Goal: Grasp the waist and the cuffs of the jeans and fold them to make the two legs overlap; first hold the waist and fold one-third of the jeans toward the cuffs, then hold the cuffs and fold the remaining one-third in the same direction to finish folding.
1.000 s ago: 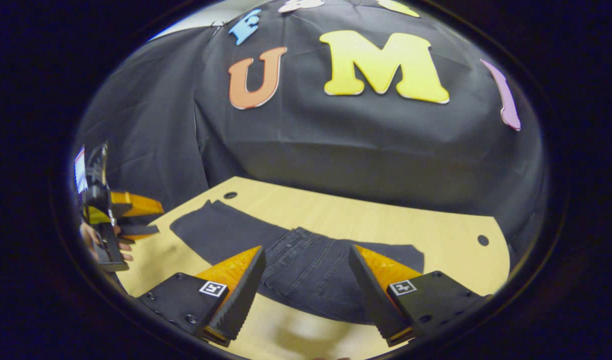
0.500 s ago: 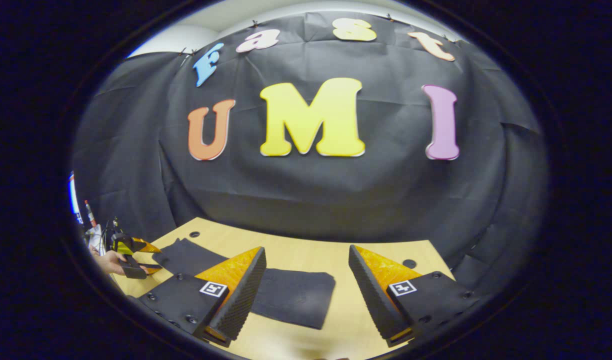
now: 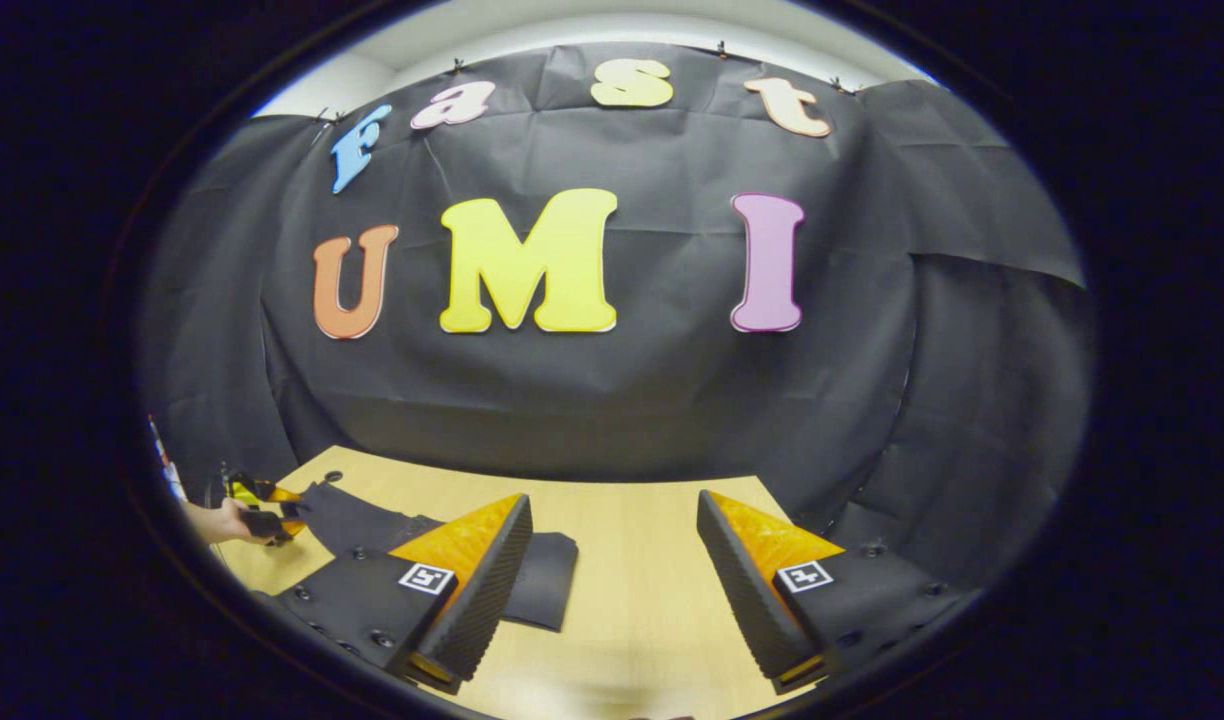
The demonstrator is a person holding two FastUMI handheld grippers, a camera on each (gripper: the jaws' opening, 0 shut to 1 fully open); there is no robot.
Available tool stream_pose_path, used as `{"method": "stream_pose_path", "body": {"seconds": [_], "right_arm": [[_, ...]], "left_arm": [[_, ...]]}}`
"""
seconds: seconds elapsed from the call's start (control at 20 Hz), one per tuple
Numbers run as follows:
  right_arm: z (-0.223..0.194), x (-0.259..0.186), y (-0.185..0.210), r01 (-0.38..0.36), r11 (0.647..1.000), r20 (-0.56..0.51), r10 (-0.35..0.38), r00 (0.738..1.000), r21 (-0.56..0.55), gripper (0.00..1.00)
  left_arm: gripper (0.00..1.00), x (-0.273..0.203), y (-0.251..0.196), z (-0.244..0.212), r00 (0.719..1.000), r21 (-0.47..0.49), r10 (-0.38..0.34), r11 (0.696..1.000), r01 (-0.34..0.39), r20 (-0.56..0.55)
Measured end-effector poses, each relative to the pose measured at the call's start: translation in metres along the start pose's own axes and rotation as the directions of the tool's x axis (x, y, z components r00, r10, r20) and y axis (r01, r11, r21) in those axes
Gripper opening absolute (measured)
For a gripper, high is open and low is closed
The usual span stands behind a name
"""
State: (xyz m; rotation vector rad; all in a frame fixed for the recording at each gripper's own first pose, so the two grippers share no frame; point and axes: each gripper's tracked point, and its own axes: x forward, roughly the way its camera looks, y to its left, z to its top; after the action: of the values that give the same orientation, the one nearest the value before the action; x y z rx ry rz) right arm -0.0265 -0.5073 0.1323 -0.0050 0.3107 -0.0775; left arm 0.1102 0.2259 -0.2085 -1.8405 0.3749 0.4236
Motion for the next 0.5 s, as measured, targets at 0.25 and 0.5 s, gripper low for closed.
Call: {"method": "stream_pose_path", "body": {"seconds": [0.25,0.5], "right_arm": [[0.01,-0.018,-0.013,0.03,1.0,0.022,-0.03,0.999,0.002,1.0],[0.015,-0.026,-0.017,0.041,0.999,0.033,-0.042,0.999,0.028,0.99]], "left_arm": [[0.11,-0.002,0.004,0.0,0.999,0.055,0.014,0.998,-0.016,0.037],[0.05,-0.033,-0.006,-0.005,0.992,0.416,0.037,0.906,-0.084,0.121]]}}
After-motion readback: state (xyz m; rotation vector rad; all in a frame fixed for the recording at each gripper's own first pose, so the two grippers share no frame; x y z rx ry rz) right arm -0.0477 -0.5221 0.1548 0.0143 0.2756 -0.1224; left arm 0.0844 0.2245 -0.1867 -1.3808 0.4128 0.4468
